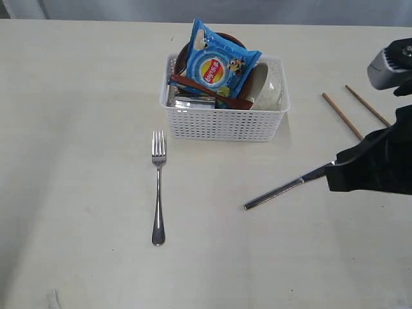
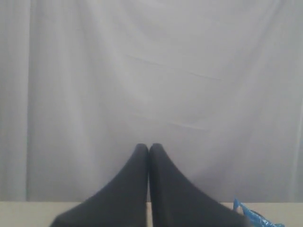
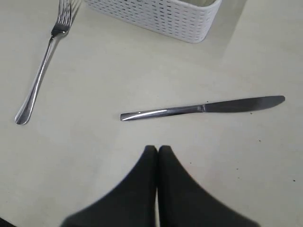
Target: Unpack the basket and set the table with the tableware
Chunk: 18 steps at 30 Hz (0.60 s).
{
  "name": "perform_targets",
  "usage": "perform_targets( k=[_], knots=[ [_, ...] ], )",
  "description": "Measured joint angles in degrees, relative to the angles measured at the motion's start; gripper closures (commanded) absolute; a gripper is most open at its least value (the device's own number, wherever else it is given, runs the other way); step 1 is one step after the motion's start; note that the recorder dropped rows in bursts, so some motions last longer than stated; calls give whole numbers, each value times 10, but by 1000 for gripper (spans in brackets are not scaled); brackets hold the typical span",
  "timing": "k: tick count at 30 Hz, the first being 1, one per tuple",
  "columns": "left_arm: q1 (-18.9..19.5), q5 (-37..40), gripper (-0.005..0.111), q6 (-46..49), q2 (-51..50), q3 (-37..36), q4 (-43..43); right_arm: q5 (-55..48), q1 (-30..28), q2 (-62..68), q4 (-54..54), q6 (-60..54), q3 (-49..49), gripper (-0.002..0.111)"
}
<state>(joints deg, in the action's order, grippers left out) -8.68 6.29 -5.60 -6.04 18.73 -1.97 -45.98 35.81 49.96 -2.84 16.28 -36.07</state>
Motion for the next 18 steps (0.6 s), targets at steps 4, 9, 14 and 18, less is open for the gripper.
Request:
perform_targets(
  k=[4,9,14,18],
  knots=[
    [0,76,107,-2,-111,119,-16,0,0,-6,0,2,0,109],
    [0,234,107,117,-275,244,-108,0,0,-8,0,2,0,109],
    [0,414,107,297,-433,340,-271,0,0,-8,0,2,0,109],
    [0,512,107,383,-533,389,-369,0,0,-8,0,2,0,109]
  ],
)
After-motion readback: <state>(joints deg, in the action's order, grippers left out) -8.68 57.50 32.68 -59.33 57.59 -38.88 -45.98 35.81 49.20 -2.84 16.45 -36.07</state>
